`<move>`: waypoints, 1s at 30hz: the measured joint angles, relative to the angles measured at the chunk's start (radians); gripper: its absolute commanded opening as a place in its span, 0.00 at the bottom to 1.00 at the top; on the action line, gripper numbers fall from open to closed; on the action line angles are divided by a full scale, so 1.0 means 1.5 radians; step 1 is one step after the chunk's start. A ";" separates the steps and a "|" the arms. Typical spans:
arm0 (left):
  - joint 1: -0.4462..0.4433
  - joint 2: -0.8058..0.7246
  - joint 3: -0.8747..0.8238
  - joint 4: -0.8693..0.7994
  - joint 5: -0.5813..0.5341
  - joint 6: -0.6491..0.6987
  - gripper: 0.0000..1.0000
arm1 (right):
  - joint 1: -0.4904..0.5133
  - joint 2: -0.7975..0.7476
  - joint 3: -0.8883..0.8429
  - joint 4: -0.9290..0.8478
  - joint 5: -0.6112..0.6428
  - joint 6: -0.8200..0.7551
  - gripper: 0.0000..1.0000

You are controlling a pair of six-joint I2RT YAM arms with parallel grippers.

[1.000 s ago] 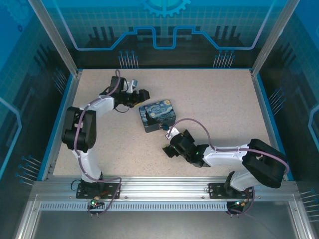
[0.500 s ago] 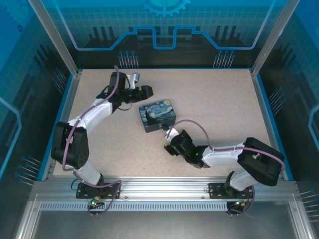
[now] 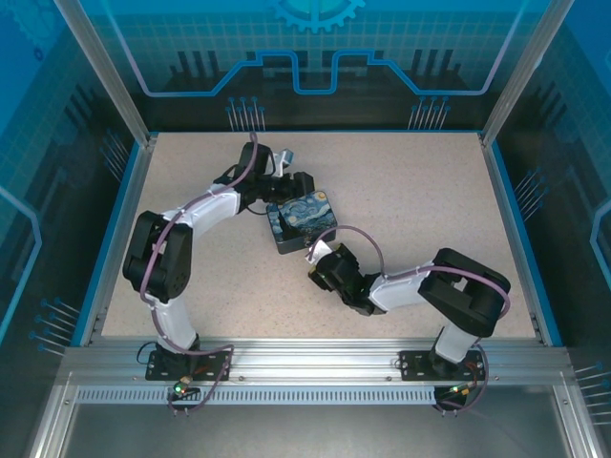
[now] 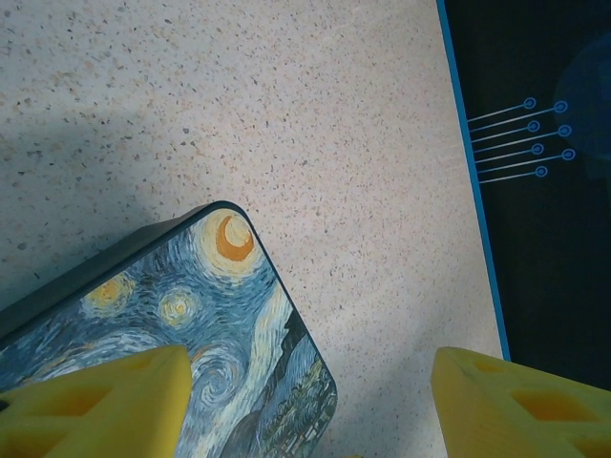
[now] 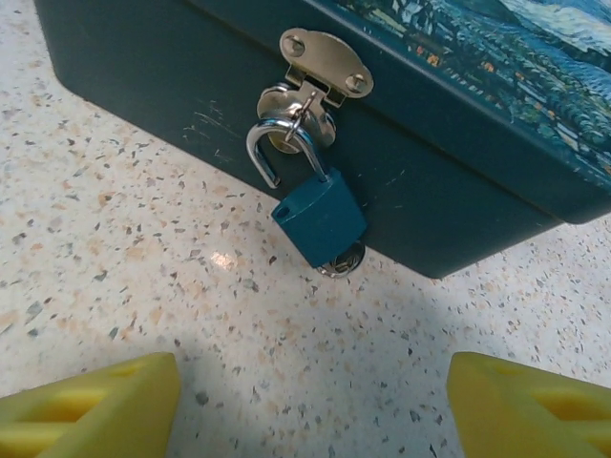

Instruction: Unlock a padlock with a key

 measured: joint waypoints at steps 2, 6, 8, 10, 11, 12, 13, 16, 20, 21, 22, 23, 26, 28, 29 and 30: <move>0.000 0.006 0.001 0.000 0.000 0.000 0.68 | -0.004 0.015 0.005 0.007 0.001 -0.003 0.73; 0.000 0.018 0.001 0.002 0.000 -0.002 0.68 | -0.010 0.037 0.020 0.023 0.003 -0.010 0.71; 0.000 0.024 0.001 0.003 0.000 -0.002 0.67 | -0.015 0.049 0.027 0.033 0.003 -0.011 0.70; 0.000 0.028 0.001 0.003 0.000 -0.003 0.67 | -0.020 0.058 0.032 0.043 0.003 -0.012 0.69; 0.000 0.030 0.001 0.003 0.000 -0.002 0.67 | -0.022 0.063 0.035 0.048 0.003 -0.013 0.68; 0.000 0.031 0.001 0.003 -0.001 -0.002 0.67 | -0.025 0.068 0.039 0.052 0.003 -0.014 0.68; 0.000 0.032 0.001 0.003 -0.001 -0.002 0.67 | -0.027 0.074 0.043 0.056 0.003 -0.015 0.67; 0.000 0.033 0.001 0.003 -0.001 -0.002 0.67 | -0.034 0.089 0.056 0.066 0.002 -0.018 0.66; 0.000 0.034 0.001 0.003 -0.003 -0.002 0.67 | -0.039 0.104 0.068 0.077 0.003 -0.020 0.64; 0.000 0.034 0.001 0.003 -0.003 -0.002 0.67 | -0.040 0.108 0.071 0.079 0.003 -0.020 0.64; 0.000 0.034 0.001 0.003 -0.003 -0.002 0.67 | -0.041 0.112 0.074 0.083 0.003 -0.020 0.64; 0.000 0.034 0.001 0.003 -0.003 -0.002 0.67 | -0.042 0.115 0.075 0.087 0.003 -0.020 0.64; 0.000 0.034 0.001 0.003 -0.003 -0.002 0.67 | -0.044 0.121 0.079 0.094 0.003 -0.020 0.62; 0.000 0.034 0.000 0.003 -0.003 -0.002 0.67 | -0.046 0.125 0.081 0.098 0.002 -0.020 0.60; 0.000 0.034 0.000 0.003 -0.003 -0.002 0.67 | -0.046 0.126 0.082 0.099 0.002 -0.020 0.58; 0.000 0.034 -0.001 0.003 -0.003 -0.002 0.67 | -0.047 0.128 0.083 0.102 0.002 -0.020 0.56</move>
